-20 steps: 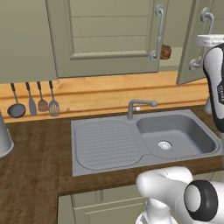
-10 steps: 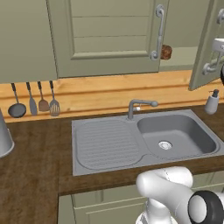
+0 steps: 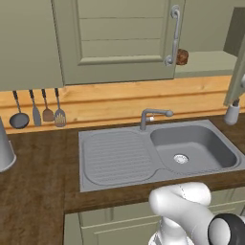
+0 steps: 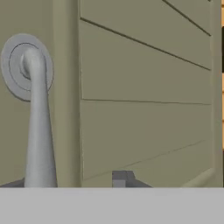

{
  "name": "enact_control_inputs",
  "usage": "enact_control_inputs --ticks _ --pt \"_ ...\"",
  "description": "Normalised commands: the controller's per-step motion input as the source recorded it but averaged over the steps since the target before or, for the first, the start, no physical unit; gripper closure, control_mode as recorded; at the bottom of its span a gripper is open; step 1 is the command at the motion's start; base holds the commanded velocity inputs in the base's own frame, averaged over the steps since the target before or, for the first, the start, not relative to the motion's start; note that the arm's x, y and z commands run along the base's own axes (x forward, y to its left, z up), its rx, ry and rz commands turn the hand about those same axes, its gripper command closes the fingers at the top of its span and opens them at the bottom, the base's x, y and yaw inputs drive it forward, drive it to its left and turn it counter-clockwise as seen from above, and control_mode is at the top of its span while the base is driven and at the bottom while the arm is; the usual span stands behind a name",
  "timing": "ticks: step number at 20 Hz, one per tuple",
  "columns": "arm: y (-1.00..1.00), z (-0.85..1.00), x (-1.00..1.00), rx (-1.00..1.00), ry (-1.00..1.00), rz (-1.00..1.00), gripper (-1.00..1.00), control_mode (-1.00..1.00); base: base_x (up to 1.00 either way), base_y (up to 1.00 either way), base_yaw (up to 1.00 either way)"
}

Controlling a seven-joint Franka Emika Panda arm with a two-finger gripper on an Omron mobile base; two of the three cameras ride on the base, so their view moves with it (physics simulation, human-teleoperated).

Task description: Open the cabinet, pick up the bread from the cabinet and place it in the basket. Then move the basket to the dining counter.

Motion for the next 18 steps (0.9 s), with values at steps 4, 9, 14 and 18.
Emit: enact_control_inputs --ticks 4,9,14,18 --pt "-1.00 -0.12 -0.22 0.00 0.00 -0.01 1.00 -1.00 0.00 0.00 0.00" --pt "-1.00 -0.12 -0.12 0.00 0.00 -0.01 1.00 -1.00 0.00 0.00 0.00" --pt "-1.00 -0.25 -0.05 0.01 0.00 -0.08 1.00 -1.00 0.00 0.00 0.00" --pt "-1.00 -0.41 0.05 0.00 0.00 -0.25 1.00 -1.00 0.00 0.00 0.00"
